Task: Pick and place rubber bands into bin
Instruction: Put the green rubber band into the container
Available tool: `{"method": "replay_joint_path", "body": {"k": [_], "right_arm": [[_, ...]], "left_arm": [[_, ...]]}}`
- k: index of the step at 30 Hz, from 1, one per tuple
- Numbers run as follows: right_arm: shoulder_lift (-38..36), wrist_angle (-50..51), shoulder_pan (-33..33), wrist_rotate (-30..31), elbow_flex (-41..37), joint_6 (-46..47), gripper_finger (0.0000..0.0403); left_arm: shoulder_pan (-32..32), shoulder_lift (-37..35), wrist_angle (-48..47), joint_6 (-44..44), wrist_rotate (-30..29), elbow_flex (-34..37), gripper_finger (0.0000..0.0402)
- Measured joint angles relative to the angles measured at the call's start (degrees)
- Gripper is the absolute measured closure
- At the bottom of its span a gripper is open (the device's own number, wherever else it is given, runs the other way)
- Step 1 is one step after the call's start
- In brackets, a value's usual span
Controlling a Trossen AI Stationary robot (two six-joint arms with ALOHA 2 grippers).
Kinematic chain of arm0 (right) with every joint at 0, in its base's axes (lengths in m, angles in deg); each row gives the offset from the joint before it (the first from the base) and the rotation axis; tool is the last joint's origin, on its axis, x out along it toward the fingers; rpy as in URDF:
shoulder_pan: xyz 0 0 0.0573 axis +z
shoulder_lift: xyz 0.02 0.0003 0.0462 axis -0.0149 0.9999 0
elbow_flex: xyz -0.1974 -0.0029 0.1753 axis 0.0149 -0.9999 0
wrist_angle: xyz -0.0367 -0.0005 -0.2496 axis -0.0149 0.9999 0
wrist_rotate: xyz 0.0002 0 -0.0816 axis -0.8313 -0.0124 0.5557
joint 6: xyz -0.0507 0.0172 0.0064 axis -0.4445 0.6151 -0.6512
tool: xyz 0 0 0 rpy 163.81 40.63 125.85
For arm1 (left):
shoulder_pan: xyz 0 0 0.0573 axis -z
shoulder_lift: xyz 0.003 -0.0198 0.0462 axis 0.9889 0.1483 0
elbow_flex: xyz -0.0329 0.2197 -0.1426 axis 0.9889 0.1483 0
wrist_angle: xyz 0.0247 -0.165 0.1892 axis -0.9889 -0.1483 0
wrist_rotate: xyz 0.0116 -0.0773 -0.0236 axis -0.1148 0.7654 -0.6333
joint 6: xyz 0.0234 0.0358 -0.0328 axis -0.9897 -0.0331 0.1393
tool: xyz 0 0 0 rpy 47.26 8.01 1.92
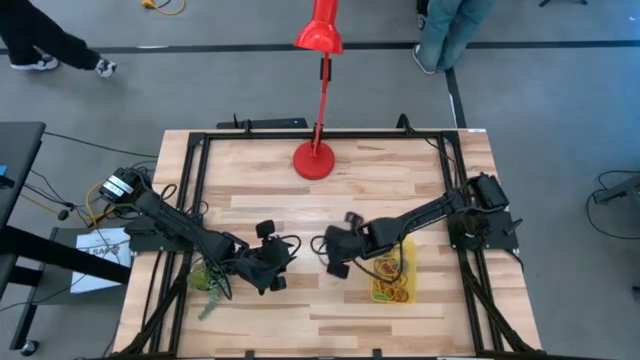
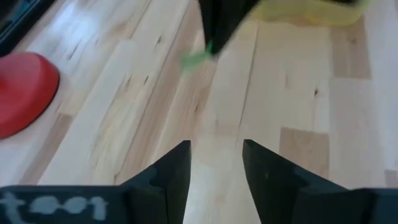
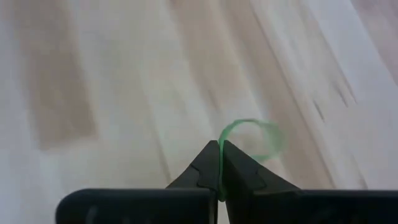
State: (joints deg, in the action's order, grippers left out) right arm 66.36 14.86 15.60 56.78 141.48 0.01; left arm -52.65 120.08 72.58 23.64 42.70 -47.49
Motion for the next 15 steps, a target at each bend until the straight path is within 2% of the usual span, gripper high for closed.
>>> {"method": "replay_joint_path", "body": {"k": [5,10,13,15], "right_arm": [[-4.8,20.4,1.0,-0.1,0.0,10.8,0.0401],[-12.3,41.5,7.0,-3.1,0.0,28.0,0.0402],[-15.2,48.0,12.8,-3.8,0.0,38.4,0.0401],[-15.6,49.6,16.5,-0.4,0.0,43.1,0.0399]], "left_arm": [[0.0,0.0,-1.3,0.3,-0.5,0.0,0.0262],[0.0,0.0,-1.5,0.3,-0.7,0.0,0.0262],[0.0,0.0,-1.5,0.3,-0.7,0.0,0.0262],[0.0,0.0,-1.5,0.3,-0.8,0.0,0.0262]]}}
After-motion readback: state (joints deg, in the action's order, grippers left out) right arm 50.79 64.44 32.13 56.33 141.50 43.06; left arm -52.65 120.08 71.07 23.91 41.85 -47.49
